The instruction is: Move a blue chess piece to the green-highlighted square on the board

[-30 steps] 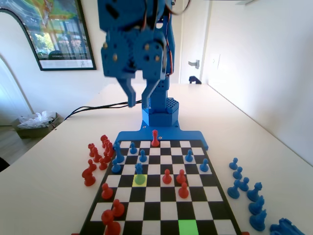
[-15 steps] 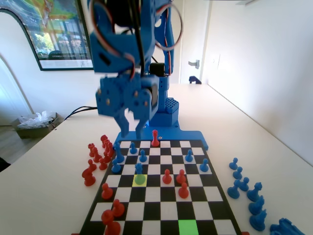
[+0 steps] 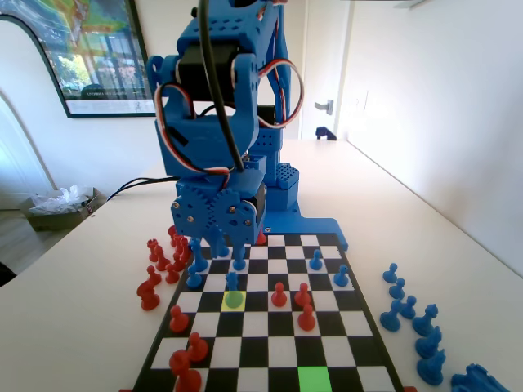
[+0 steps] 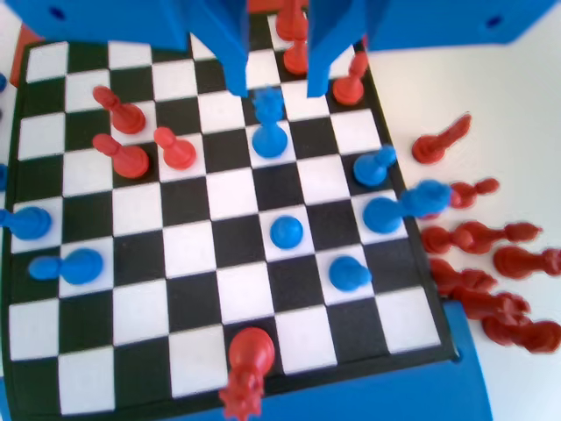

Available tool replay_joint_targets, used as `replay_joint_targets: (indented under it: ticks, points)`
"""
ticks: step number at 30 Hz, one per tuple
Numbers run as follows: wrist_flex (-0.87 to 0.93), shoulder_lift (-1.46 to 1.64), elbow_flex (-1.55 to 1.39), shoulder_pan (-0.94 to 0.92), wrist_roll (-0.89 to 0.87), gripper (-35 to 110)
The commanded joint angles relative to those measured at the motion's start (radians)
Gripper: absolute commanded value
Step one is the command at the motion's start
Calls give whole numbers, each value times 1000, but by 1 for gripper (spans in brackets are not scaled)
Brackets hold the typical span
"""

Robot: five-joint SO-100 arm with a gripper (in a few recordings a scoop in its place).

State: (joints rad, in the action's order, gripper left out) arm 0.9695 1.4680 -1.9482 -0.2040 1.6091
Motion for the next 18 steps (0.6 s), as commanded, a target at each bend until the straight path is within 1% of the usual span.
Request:
replay_joint_targets:
  ticks: [1,18]
  points:
    - [-3,17,41,6,3,10]
    - [-41,-35,57,3,-5,11]
